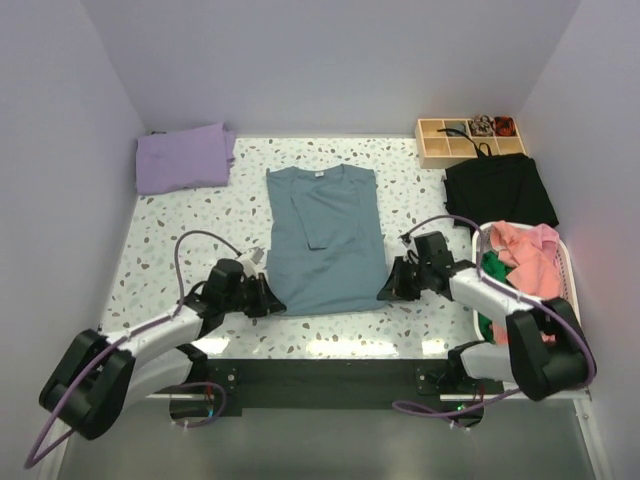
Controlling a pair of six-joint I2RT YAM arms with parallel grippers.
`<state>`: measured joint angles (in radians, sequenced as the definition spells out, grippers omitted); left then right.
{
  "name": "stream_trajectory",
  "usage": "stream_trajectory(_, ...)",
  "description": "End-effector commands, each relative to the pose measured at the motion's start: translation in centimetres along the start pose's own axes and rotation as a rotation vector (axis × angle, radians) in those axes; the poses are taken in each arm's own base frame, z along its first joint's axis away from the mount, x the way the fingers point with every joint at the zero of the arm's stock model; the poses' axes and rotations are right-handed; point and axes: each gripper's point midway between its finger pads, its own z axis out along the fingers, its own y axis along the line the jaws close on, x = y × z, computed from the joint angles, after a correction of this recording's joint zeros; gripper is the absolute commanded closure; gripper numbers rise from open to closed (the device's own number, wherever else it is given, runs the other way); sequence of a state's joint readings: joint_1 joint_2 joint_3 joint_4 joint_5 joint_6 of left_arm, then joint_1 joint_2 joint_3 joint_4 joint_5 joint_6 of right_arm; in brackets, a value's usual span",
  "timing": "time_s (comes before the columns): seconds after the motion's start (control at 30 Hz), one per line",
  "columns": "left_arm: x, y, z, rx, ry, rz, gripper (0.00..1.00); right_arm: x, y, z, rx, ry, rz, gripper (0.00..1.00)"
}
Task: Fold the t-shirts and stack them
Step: Grab one side of the 2/3 rectangular tshirt with both arms, then fold the long partially folded tshirt into a neat square
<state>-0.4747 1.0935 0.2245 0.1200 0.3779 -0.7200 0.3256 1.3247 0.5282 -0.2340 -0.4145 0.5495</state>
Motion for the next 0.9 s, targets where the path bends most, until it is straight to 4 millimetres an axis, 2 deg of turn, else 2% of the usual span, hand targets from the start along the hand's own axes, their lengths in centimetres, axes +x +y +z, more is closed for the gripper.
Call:
stream_trajectory(0.0, 1.9, 0.1, -1.6, -0.062, 0.036, -0.070, 1.00, 0.5, 1.6, -2.9, -0.043, -0.048, -0.027, 1.00)
stream_trajectory(0.03, 0.8, -0.5, -2.0, -0.055, -0.008, -0.058, 1.00, 0.2, 1.9, -3.4, -0.047, -0.067, -0.038, 1.00)
stream_trajectory(0.07, 0.7, -0.3, -2.5, -0.085, -0.007, -0.056, 1.00, -0.4, 2.6, -4.4, -0.060, -0.103, -0.057, 1.00)
stream_trajectory(0.1, -1.0, -1.5, -3.0, -0.074, -0.051, -0.037, 1.00, -1.2, 3.2, -5.1, -0.061, -0.126, -0.076, 1.00)
stream_trajectory(0.17, -2.8, -2.0, -3.7, -0.106, -0.101, -0.009, 1.00, -2.3, 4.0, -6.1, -0.062, -0.162, -0.100, 1.00)
stream_trajectory(0.2, -4.6, -3.4, -4.3, -0.093, -0.142, 0.014, 1.00, -3.5, 4.9, -6.7, -0.070, -0.191, -0.122, 1.00)
stream_trajectory(0.27, -6.0, -3.4, -4.4, -0.133, -0.166, 0.036, 1.00, -4.7, 5.6, -7.1, -0.070, -0.215, -0.139, 1.00)
stream_trajectory(0.3, -7.4, -4.3, -4.5, -0.126, -0.194, 0.052, 1.00, -6.0, 6.1, -7.2, -0.063, -0.227, -0.158, 1.00)
stream_trajectory(0.37, -8.5, -4.4, -3.9, -0.144, -0.205, 0.076, 1.00, -7.3, 6.4, -7.1, -0.043, -0.240, -0.182, 1.00)
stream_trajectory(0.4, -9.4, -4.9, -3.9, -0.144, -0.220, 0.086, 1.00, -8.8, 7.3, -7.7, -0.045, -0.268, -0.209, 1.00)
stream_trajectory(0.47, -10.5, -4.5, -3.0, -0.186, -0.226, 0.106, 1.00, -10.1, 7.4, -6.9, -0.025, -0.266, -0.218, 1.00)
stream_trajectory(0.5, -11.8, -5.1, -3.0, -0.187, -0.249, 0.117, 1.00, -11.5, 8.2, -7.3, -0.031, -0.292, -0.240, 1.00)
stream_trajectory(0.53, -12.4, -4.4, -2.5, -0.228, -0.247, 0.120, 1.00, -12.1, 7.9, -6.3, -0.016, -0.276, -0.235, 1.00)
stream_trajectory(0.57, -13.2, -4.3, -2.3, -0.242, -0.259, 0.138, 1.00, -13.6, 8.8, -6.7, -0.018, -0.304, -0.252, 1.00)
stream_trajectory(0.6, -14.6, -5.2, -2.3, -0.233, -0.281, 0.148, 1.00, -14.2, 9.0, -6.4, -0.017, -0.301, -0.259, 1.00)
stream_trajectory(0.63, -15.4, -4.2, -1.7, -0.264, -0.276, 0.136, 1.00, -14.8, 9.2, -6.2, -0.018, -0.303, -0.263, 1.00)
stream_trajectory(0.67, -16.6, -4.3, -1.5, -0.259, -0.295, 0.149, 1.00, -15.4, 8.9, -5.0, 0.000, -0.280, -0.257, 1.00)
stream_trajectory(0.7, -18.2, -5.0, -1.5, -0.244, -0.318, 0.155, 1.00, -16.8, 9.8, -5.3, -0.009, -0.303, -0.272, 1.00)
stream_trajectory(0.73, -19.0, -3.9, -0.7, -0.259, -0.306, 0.139, 1.00, -17.5, 10.0, -5.1, -0.007, -0.304, -0.275, 1.00)
stream_trajectory(0.77, -20.0, -3.9, -0.4, -0.254, -0.317, 0.146, 1.00, -17.8, 9.5, -3.7, 0.007, -0.272, -0.267, 1.00)
stream_trajectory(0.8, -21.6, -4.4, -0.3, -0.239, -0.336, 0.152, 1.00, -19.1, 10.4, -4.0, -0.003, -0.292, -0.280, 1.00)
stream_trajectory(0.83, -22.2, -3.4, 0.7, -0.247, -0.318, 0.139, 1.00, -19.7, 10.5, -3.5, -0.003, -0.291, -0.279, 1.00)
stream_trajectory(0.87, -22.9, -3.4, 1.2, -0.242, -0.320, 0.149, 1.00, -20.3, 10.5, -3.2, -0.002, -0.290, -0.274, 1.00)
